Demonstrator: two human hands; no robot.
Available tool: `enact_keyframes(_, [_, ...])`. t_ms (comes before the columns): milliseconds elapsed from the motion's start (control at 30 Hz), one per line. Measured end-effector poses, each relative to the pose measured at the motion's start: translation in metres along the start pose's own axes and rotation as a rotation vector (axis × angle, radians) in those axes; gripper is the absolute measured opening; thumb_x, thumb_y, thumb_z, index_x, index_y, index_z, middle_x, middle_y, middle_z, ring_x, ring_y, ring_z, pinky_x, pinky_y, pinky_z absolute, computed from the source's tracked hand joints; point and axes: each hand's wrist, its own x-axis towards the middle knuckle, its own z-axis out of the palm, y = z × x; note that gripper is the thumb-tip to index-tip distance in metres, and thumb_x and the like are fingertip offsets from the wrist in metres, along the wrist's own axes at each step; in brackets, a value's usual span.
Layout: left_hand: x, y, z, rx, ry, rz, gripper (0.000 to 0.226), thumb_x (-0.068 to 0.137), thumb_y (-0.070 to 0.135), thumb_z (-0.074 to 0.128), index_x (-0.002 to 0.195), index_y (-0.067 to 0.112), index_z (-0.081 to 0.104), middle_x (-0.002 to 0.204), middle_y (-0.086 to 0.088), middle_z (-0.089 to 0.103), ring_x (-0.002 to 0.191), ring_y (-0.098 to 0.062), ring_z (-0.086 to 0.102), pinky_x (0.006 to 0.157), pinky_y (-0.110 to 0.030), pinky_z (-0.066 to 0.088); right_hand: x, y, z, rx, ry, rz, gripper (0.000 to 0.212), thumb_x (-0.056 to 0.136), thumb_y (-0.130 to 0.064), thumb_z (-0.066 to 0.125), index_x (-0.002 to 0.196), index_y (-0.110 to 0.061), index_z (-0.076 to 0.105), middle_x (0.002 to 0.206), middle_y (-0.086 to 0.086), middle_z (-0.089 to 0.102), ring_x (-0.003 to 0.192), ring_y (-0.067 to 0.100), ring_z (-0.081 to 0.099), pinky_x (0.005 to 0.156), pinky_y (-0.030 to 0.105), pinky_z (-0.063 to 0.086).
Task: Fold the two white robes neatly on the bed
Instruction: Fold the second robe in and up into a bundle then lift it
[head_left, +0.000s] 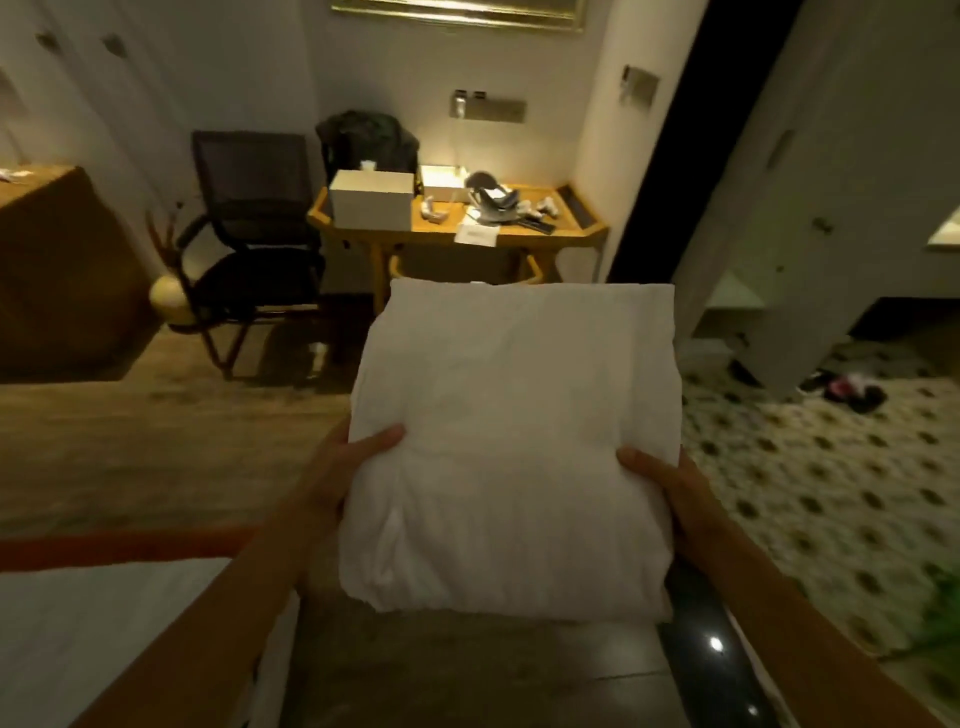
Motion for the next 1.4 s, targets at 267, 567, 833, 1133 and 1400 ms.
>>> enact_keyframes(267, [0.157, 0.002, 0.236, 0.049, -0.314, -0.046, 0.084, 0.048, 0.050, 0.097, 0.123, 0.026, 0.067, 0.117, -0.004, 0.075, 0.109, -0.033, 0.069, 0.084, -0.048, 0.058, 0.088, -0.020, -0.190, 0.087, 0.337, -0.038, 0.080, 0.073, -0.026, 0.083, 0.144, -0.027, 0.045, 0.130, 0.001, 0.064, 0.111, 0.026, 0.063, 0.088, 0.045, 0.055])
enact_keyframes(567, [0.343, 0.004, 0.495, 0.093, -0.611, -0.135, 0.103, 0.038, 0.059, 0.098, 0.130, 0.028, 0.064, 0.125, -0.005, 0.073, 0.113, -0.036, 0.069, 0.098, -0.059, 0.054, 0.222, -0.090, -0.374, 0.123, 0.551, -0.107, 0.086, 0.057, -0.034, 0.093, 0.134, -0.019, 0.057, 0.119, 0.007, 0.072, 0.104, 0.029, 0.071, 0.074, 0.037, 0.061])
enact_keyframes(833, [0.478, -0.012, 0.718, 0.116, -0.699, -0.187, 0.079, 0.064, 0.039, 0.092, 0.135, 0.023, 0.062, 0.124, -0.008, 0.073, 0.112, -0.034, 0.070, 0.098, -0.057, 0.054, 0.350, -0.134, -0.546, 0.122, 0.608, -0.123, 0.058, 0.070, -0.019, 0.077, 0.126, -0.016, 0.060, 0.116, 0.014, 0.073, 0.101, 0.035, 0.071, 0.073, 0.041, 0.061])
enact_keyframes(1133, [0.606, -0.050, 0.954, 0.090, -0.594, -0.246, 0.106, 0.030, 0.051, 0.101, 0.124, 0.013, 0.068, 0.116, -0.010, 0.076, 0.107, -0.031, 0.073, 0.094, -0.045, 0.054, 0.551, -0.183, -0.787, 0.041, 0.502, -0.049, 0.069, 0.071, -0.021, 0.082, 0.134, -0.023, 0.055, 0.124, 0.002, 0.071, 0.111, 0.026, 0.069, 0.092, 0.046, 0.056])
enact_keyframes(1400, [0.756, -0.050, 1.098, 0.026, -0.457, -0.321, 0.107, 0.036, 0.047, 0.102, 0.131, 0.012, 0.066, 0.123, -0.013, 0.074, 0.113, -0.033, 0.070, 0.102, -0.048, 0.051, 0.784, -0.251, -0.929, -0.041, 0.298, 0.031, 0.074, 0.073, -0.024, 0.083, 0.140, -0.029, 0.050, 0.127, -0.005, 0.069, 0.112, 0.020, 0.068, 0.092, 0.042, 0.054])
